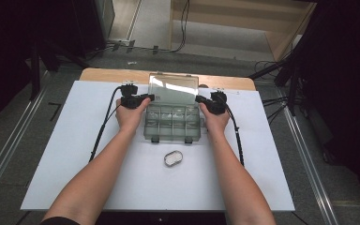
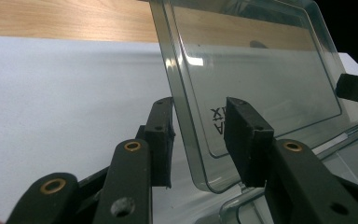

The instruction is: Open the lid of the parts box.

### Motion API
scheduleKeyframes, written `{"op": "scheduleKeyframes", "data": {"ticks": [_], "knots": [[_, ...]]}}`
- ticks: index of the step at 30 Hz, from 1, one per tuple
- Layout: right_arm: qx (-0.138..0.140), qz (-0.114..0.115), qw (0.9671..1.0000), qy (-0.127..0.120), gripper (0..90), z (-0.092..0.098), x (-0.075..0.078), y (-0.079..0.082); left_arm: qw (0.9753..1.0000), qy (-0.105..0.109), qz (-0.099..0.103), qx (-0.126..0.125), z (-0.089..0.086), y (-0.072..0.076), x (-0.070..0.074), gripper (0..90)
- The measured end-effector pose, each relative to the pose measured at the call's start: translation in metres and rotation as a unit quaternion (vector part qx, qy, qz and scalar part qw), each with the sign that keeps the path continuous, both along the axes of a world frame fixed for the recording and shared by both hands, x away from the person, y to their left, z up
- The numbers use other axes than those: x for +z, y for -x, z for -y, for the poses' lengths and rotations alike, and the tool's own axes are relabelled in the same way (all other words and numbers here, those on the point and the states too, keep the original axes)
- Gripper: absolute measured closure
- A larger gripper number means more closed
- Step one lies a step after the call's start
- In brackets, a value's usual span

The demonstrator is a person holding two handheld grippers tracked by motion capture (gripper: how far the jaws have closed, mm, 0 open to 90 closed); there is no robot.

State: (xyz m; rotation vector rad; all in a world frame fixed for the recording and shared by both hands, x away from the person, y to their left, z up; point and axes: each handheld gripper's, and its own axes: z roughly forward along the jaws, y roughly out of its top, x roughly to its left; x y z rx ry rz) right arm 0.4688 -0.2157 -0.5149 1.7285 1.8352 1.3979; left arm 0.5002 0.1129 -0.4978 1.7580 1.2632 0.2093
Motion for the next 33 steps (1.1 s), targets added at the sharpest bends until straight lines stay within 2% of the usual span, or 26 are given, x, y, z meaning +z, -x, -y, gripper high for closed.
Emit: {"op": "scheduleKeyframes", "data": {"ticks": [5, 7, 11, 16, 17, 20, 22, 24, 25, 26, 28, 30, 33], "knots": [[0.001, -0.001, 1.0, 0.007, 73.8, 0.0, -0.001, 0.0, 0.9999, -0.007, 0.008, -0.001, 0.0, 0.002, 0.003, 60.9], [0.0, 0.0, 0.9999, 0.016, 69.2, 0.0, -0.001, 0.001, 0.9998, -0.015, 0.012, 0.004, 0.0, 0.004, 0.004, 56.9], [0.009, 0.015, 0.9995, 0.025, 57.2, 0.001, 0.001, 0.004, 0.9997, -0.01, 0.022, -0.002, -0.004, 0.007, 0.006, 46.2], [0.036, 0.041, 0.9983, 0.022, 37.2, 0.0, 0.011, 0.012, 0.9989, 0.004, 0.042, -0.019, -0.007, 0.014, 0.009, 26.0], [0.041, 0.043, 0.998, 0.02, 33.4, 0.0, 0.012, 0.013, 0.9985, 0.013, 0.046, -0.024, -0.008, 0.016, 0.01, 23.7], [0.049, 0.056, 0.997, 0.021, 19.8, -0.003, 0.018, 0.019, 0.997, 0.018, 0.06, -0.045, -0.011, 0.022, 0.011, 12.4], [0.058, 0.06, 0.9963, 0.022, 9.0, -0.004, 0.021, 0.023, 0.9962, 0.013, 0.07, -0.051, -0.013, 0.027, 0.012, 10.7], [0.062, 0.068, 0.9955, 0.021, 6.5, -0.004, 0.023, 0.027, 0.9956, 0.021, 0.074, -0.054, -0.015, 0.03, 0.013, 7.8], [0.065, 0.071, 0.9952, 0.019, 0.0, -0.004, 0.024, 0.029, 0.9948, 0.025, 0.078, -0.062, -0.016, 0.032, 0.013, 3.7], [0.07, 0.071, 0.9949, 0.013, 0.0, -0.004, 0.024, 0.03, 0.994, 0.025, 0.082, -0.068, -0.017, 0.035, 0.014, 0.0], [0.075, 0.075, 0.9943, 0.008, 0.0, -0.003, 0.026, 0.035, 0.9928, 0.026, 0.09, -0.074, -0.019, 0.039, 0.016, 0.0], [0.077, 0.084, 0.9934, 0.018, 0.0, -0.004, 0.028, 0.041, 0.9921, 0.014, 0.1, -0.075, -0.019, 0.043, 0.018, 0.0], [0.084, 0.093, 0.9916, 0.033, 0.0, -0.006, 0.031, 0.048, 0.991, 0.022, 0.107, -0.076, -0.024, 0.049, 0.022, 0.0]]}}
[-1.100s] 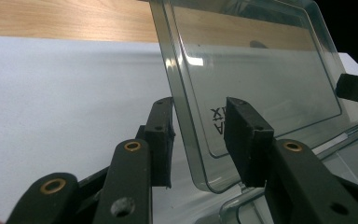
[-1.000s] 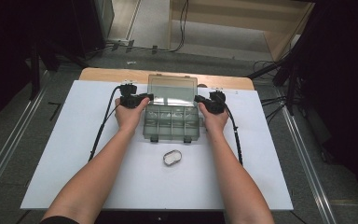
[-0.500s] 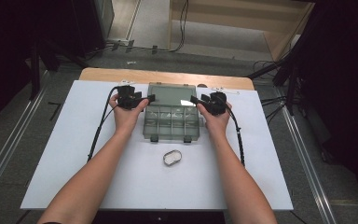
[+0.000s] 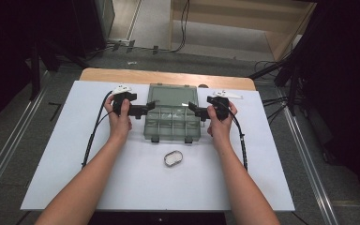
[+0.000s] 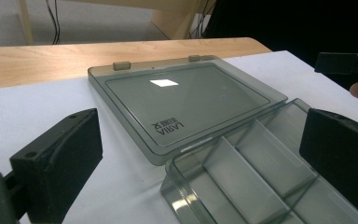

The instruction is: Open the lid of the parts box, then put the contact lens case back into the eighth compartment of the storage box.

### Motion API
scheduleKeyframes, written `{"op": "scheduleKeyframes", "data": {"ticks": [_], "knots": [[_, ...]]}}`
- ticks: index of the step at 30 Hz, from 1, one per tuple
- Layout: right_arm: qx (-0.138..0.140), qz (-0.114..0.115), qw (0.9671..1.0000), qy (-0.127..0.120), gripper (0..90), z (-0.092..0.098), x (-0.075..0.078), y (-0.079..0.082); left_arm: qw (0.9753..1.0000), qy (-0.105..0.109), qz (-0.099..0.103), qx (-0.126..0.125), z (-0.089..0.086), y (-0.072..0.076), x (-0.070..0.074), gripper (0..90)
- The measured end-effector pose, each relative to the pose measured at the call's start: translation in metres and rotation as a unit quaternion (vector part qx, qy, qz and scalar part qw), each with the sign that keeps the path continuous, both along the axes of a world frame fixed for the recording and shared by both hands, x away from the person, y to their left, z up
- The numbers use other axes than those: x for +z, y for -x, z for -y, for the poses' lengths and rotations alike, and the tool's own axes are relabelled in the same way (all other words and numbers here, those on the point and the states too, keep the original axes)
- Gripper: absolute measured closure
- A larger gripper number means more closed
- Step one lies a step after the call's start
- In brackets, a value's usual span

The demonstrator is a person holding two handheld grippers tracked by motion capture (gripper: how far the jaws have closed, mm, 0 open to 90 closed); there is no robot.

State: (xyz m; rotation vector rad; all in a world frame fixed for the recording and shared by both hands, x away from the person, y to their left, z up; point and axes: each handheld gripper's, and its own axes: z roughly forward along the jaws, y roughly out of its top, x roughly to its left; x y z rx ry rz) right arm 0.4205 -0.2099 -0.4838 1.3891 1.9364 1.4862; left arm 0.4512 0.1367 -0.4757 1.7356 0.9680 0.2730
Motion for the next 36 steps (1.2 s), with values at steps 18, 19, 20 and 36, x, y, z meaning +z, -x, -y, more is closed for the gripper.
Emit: {"op": "scheduleKeyframes", "data": {"ticks": [18, 19, 20, 36], "knots": [[0.025, 0.016, 0.9996, -0.005, 0.0, 0.001, 0.001, 0.039, 0.9992, -0.01, 0.039, 0.0, -0.026, 0.04, 0.007, 0.0], [0.027, 0.015, 0.9995, -0.004, 0.0, 0.001, 0.001, 0.041, 0.9991, -0.01, 0.041, 0.001, -0.027, 0.043, 0.007, 0.0], [0.03, 0.019, 0.9994, -0.005, 0.0, 0.001, 0.002, 0.043, 0.9989, -0.012, 0.045, 0.002, -0.03, 0.046, 0.008, 0.0], [0.08, 0.037, 0.996, 0.018, 0.0, -0.002, 0.009, 0.077, 0.9969, -0.017, 0.077, 0.005, -0.055, 0.092, 0.003, 0.0]]}}
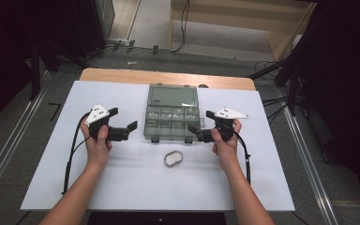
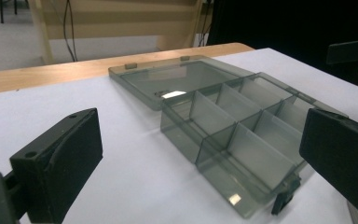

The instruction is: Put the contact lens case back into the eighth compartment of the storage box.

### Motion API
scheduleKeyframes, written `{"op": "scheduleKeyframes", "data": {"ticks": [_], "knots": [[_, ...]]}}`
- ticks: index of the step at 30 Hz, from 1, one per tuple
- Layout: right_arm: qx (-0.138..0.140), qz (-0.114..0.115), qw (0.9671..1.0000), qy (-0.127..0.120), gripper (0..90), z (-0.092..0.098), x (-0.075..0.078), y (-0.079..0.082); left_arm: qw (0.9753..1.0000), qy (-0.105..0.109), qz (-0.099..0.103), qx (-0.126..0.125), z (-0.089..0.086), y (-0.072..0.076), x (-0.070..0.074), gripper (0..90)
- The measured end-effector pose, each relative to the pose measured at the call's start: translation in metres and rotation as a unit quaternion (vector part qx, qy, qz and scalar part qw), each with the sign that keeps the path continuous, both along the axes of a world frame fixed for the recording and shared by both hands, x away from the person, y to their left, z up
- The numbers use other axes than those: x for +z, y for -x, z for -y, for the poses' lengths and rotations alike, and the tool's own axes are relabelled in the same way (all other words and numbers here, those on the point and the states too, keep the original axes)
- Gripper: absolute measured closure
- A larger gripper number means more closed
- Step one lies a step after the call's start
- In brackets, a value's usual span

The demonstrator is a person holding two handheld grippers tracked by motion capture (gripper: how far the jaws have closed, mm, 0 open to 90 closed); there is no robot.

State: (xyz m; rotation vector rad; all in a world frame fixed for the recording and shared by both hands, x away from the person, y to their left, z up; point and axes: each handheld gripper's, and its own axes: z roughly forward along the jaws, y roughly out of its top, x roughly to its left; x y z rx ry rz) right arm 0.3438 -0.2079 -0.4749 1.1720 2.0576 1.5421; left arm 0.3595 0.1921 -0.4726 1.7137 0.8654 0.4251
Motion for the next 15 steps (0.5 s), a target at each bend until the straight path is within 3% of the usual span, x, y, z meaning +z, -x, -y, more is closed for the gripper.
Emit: {"op": "scheduleKeyframes", "data": {"ticks": [4, 7, 15], "knots": [[0.011, -0.005, 0.9999, -0.01, 0.0, 0.001, -0.003, 0.007, 1.0, -0.003, 0.002, 0.005, -0.008, 0.01, 0.002, 0.0], [0.021, -0.007, 0.9997, 0.006, 0.0, -0.002, -0.002, 0.01, 0.9999, -0.002, 0.009, 0.007, -0.015, 0.018, 0.004, 0.0], [0.046, -0.01, 0.9988, 0.016, 0.0, -0.01, -0.001, 0.017, 0.9998, 0.004, 0.009, 0.018, -0.035, 0.039, -0.003, 0.0]]}}
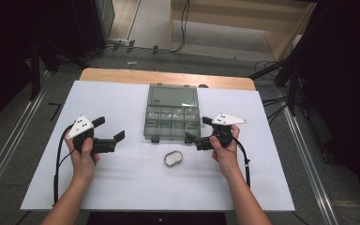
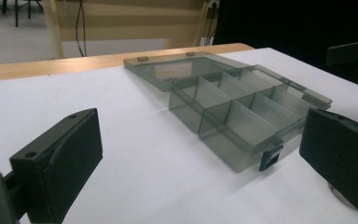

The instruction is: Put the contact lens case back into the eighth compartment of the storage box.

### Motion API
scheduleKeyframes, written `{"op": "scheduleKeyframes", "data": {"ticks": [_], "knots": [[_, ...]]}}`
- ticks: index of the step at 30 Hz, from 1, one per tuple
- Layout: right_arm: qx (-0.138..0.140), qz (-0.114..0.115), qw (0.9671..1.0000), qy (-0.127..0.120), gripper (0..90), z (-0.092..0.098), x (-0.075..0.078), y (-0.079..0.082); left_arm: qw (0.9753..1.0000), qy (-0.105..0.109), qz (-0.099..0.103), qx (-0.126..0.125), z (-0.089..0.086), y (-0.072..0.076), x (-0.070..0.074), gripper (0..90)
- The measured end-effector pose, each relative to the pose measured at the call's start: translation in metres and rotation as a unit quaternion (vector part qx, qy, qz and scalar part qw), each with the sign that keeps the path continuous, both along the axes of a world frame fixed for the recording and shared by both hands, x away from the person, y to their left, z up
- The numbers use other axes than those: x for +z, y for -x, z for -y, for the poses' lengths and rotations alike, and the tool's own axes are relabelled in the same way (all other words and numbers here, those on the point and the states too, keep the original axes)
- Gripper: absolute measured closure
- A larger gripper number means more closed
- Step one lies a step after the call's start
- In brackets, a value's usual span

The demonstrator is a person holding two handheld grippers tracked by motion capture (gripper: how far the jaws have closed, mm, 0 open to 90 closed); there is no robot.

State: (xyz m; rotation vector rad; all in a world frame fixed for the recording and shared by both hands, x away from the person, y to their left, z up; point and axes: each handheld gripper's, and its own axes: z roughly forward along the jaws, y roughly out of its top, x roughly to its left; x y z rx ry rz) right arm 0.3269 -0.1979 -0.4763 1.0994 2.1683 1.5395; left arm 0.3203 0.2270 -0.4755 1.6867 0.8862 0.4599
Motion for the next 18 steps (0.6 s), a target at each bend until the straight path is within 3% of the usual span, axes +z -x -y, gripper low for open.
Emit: {"op": "scheduleKeyframes", "data": {"ticks": [18], "knots": [[0.041, 0.002, 0.9986, 0.034, 0.0, -0.01, 0.01, 0.011, 0.9999, -0.01, 0.006, 0.006, -0.029, 0.039, -0.01, 0.0]]}}
